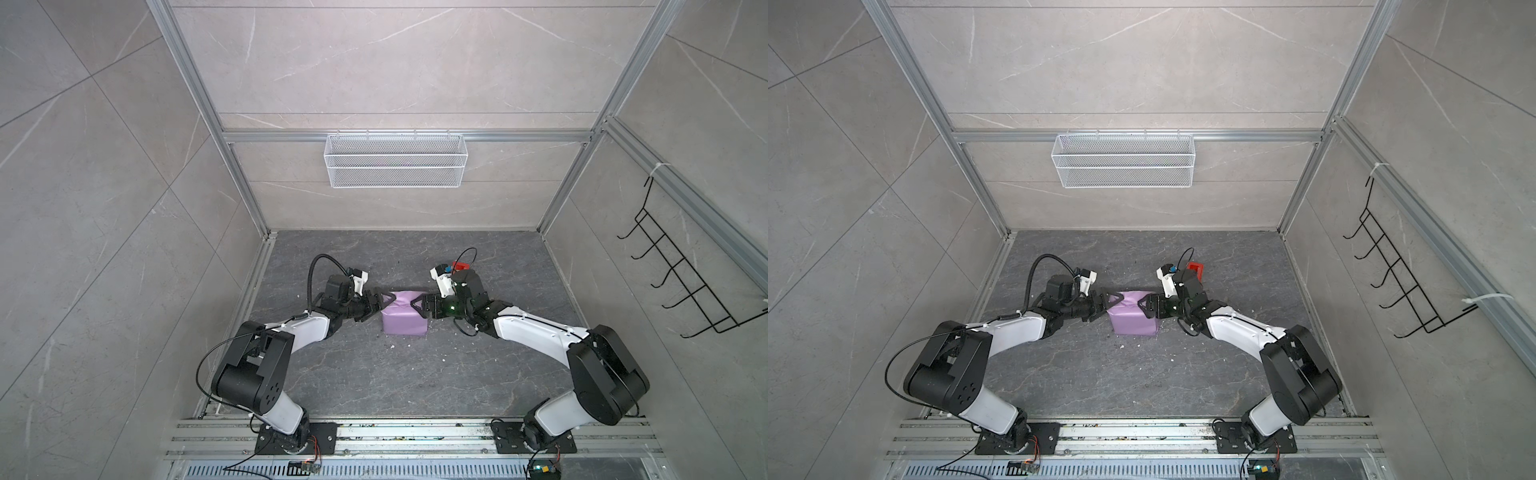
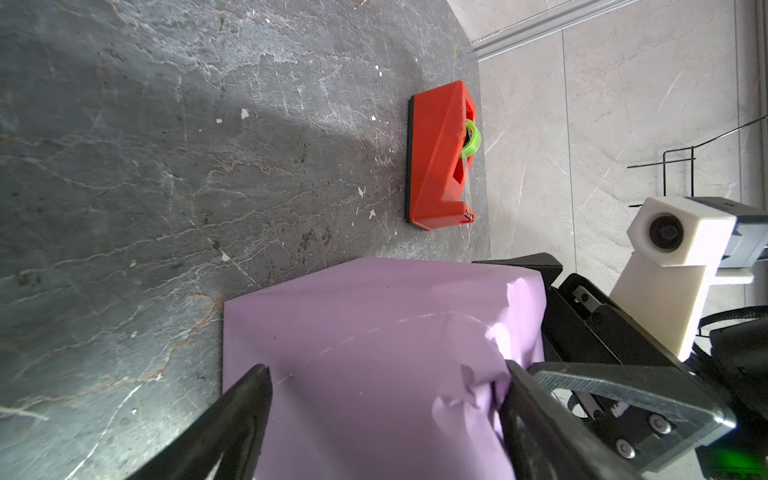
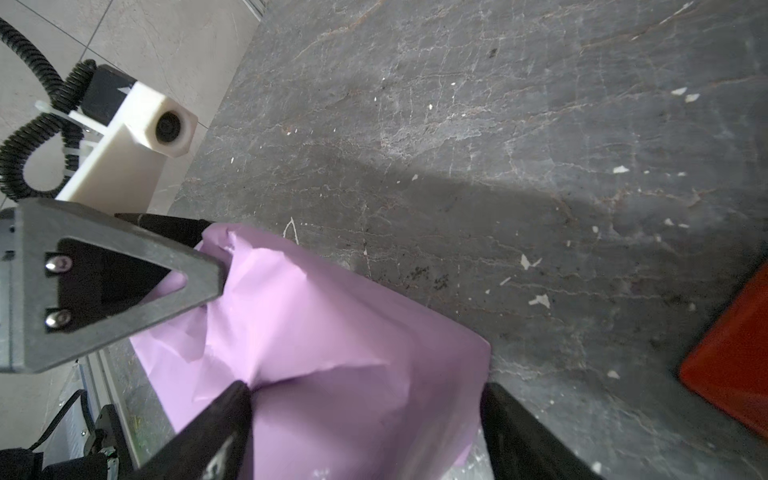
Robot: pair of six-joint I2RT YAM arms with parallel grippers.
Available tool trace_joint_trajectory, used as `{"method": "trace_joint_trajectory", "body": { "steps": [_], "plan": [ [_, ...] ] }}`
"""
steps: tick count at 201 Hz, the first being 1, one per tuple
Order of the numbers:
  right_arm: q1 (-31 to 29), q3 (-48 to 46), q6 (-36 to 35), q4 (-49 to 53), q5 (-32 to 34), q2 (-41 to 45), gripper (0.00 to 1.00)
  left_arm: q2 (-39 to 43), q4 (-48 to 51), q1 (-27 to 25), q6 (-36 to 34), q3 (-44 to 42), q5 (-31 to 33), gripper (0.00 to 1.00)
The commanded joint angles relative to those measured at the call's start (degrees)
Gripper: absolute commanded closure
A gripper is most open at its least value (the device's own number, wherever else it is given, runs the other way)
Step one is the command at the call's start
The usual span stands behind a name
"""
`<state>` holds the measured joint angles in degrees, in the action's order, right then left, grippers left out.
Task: Wrap the gift box in paper
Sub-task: 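Release the box with the right gripper and reach toward the tape dispenser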
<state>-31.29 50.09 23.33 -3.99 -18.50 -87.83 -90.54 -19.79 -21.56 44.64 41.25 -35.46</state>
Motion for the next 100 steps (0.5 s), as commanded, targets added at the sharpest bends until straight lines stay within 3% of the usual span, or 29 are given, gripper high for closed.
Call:
{"method": "trace_joint_trajectory", "body": {
  "steps": [1,26,100],
  "plan": [
    [-0.4,2.4,-3.0,7.0,2.3,3.3,0.08,-0.1,7.3,0.0,-3.4,-2.7,2.6,0.17],
    [-0.3,4.0,-4.4,10.5,5.7,6.5,0.01,-0.1,8.0,-0.1,-3.8,-2.9,2.8,0.18],
    [0.6,7.5,-5.6,21.7,26.6,14.0,0.01,-0.2,8.9,-0.3,-4.3,-2.5,2.9,0.2]
  ]
}}
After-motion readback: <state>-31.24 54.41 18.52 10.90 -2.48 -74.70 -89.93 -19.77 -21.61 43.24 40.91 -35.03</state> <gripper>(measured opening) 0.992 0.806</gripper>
